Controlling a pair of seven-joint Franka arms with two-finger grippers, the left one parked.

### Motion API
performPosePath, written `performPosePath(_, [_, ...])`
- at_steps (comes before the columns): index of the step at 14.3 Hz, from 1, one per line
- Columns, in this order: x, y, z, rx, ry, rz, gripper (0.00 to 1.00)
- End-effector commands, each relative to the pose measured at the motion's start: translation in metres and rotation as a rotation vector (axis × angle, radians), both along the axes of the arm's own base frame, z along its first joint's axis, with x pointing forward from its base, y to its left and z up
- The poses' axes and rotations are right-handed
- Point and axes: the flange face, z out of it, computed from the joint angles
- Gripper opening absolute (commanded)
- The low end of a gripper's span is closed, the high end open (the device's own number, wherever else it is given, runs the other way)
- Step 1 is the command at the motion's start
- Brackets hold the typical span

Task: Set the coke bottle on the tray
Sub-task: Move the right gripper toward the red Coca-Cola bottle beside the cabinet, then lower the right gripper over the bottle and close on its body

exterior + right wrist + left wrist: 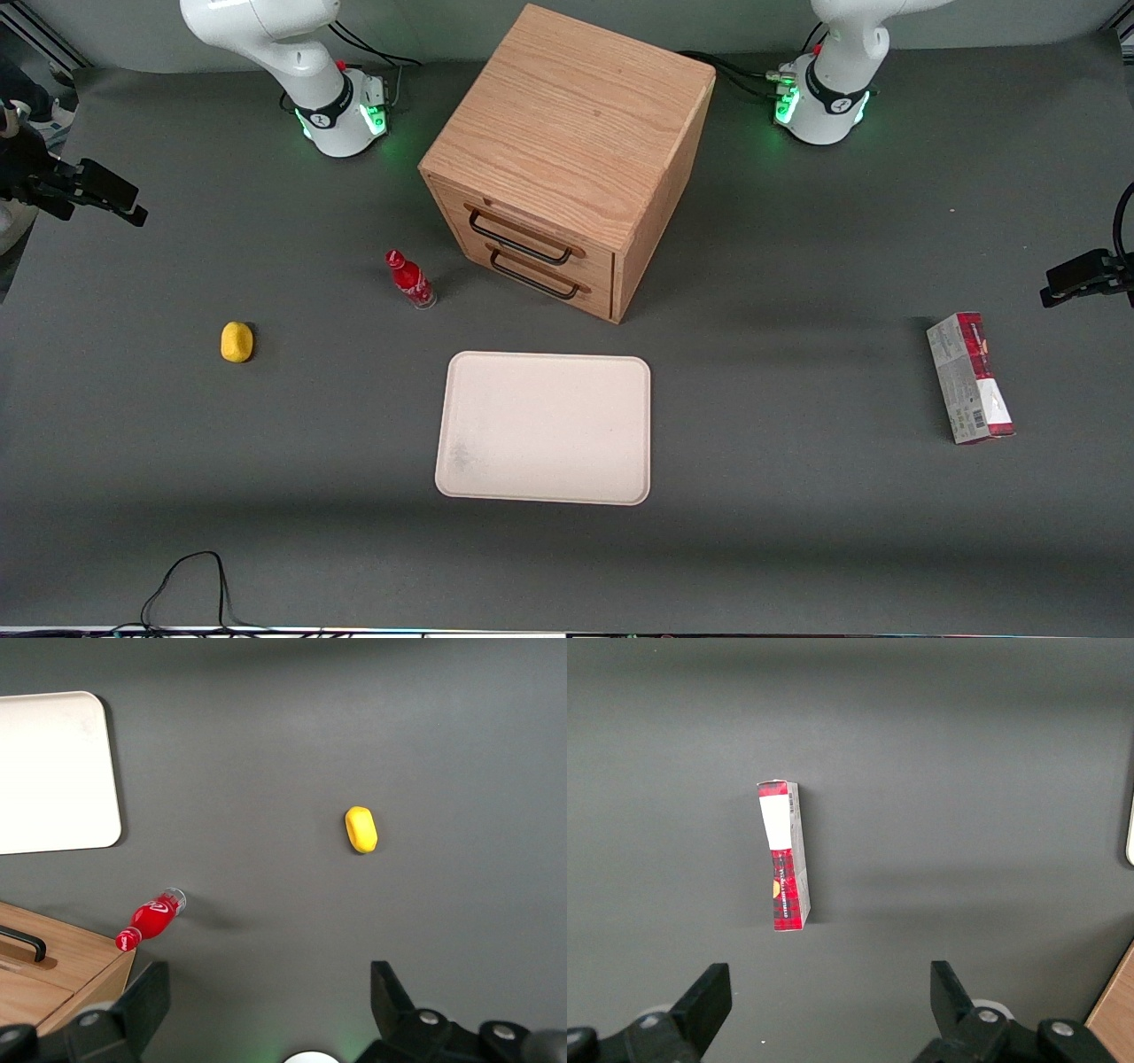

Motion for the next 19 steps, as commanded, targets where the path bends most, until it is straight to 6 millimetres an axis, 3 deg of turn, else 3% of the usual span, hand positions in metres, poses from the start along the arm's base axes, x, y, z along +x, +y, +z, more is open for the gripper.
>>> performPosePath(1, [0.000, 0.004, -0.002, 0.013, 0.014, 0.011, 1.00])
performPosePath(4, [0.002, 0.019, -0.005, 0.068, 0.020, 0.025, 1.00])
performPosePath(6, [0.002, 0.048, -0.016, 0.068, 0.046, 0.035, 1.00])
performPosePath(8, [-0.003, 0.086, -0.042, 0.054, 0.091, 0.090, 1.00])
performPosePath(10, [-0.011, 0.133, -0.073, 0.024, 0.095, 0.135, 1.00])
performPosePath(13, [-0.025, 0.180, -0.136, 0.016, 0.060, 0.127, 1.00])
performPosePath(16, [-0.050, 0.194, -0.195, 0.022, 0.020, 0.128, 1.00])
performPosePath(19, [-0.065, 0.204, -0.240, 0.034, -0.037, 0.120, 1.00])
